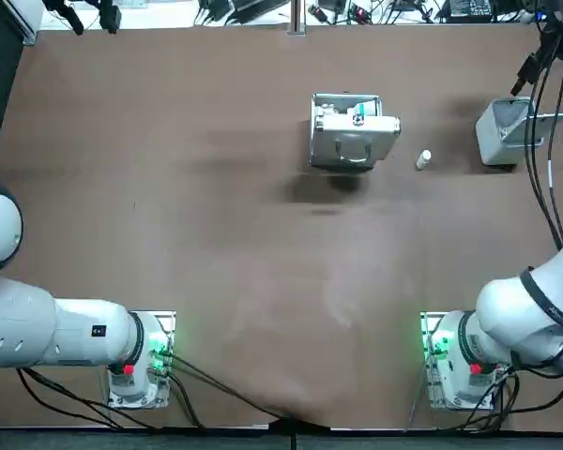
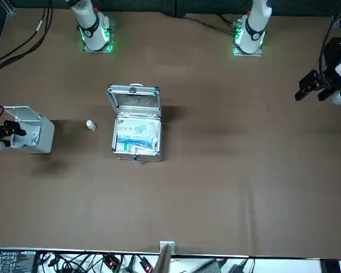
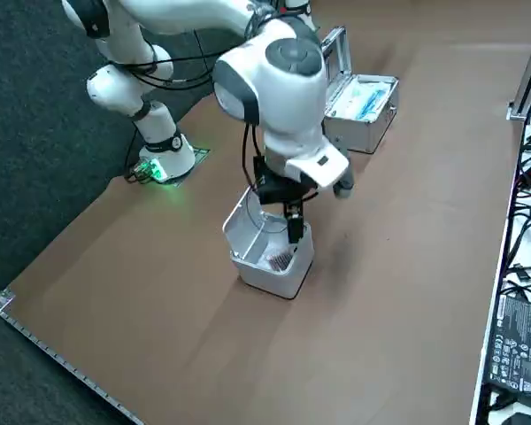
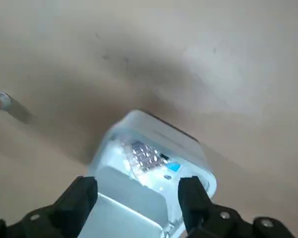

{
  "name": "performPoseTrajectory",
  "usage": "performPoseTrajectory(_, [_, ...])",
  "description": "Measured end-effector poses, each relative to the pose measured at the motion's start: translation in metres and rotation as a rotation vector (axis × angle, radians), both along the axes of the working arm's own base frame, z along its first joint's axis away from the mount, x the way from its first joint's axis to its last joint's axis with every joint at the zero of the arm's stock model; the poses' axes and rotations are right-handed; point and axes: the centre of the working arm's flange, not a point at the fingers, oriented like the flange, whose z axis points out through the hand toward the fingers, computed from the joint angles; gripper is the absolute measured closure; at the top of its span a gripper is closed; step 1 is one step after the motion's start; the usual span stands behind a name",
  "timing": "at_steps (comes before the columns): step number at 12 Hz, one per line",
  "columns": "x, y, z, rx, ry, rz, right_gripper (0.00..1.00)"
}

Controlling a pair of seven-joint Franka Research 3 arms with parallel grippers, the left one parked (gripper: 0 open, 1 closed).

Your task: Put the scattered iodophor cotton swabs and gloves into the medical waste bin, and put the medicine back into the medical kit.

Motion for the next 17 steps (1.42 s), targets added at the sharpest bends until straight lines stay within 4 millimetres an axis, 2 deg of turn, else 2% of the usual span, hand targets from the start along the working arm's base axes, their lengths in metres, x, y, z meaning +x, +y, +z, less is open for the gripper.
performPoseTrajectory(1, [0.003, 0.010, 0.009, 0.001, -0.015, 0.015, 0.00])
performPoseTrajectory(2, [0.007, 0.027, 0.020, 0.006, -0.025, 0.038, 0.00])
performPoseTrajectory(3, [0.014, 0.079, 0.034, 0.029, -0.007, 0.061, 0.00])
performPoseTrajectory(4, [0.018, 0.109, 0.037, 0.054, 0.000, 0.051, 0.00])
performPoseTrajectory(5, [0.020, 0.137, 0.037, 0.078, 0.009, 0.028, 0.00])
performPoseTrajectory(7, [0.018, 0.180, 0.029, 0.088, 0.039, -0.036, 0.00])
performPoseTrajectory(10, [-0.001, 0.233, 0.015, 0.048, 0.032, -0.155, 0.06])
performPoseTrajectory(13, [-0.049, 0.262, -0.003, 0.008, 0.001, -0.254, 0.05])
performPoseTrajectory(15, [-0.084, 0.263, -0.023, -0.003, -0.026, -0.285, 0.04])
performPoseTrajectory(17, [-0.109, 0.260, -0.043, -0.010, -0.055, -0.317, 0.04])
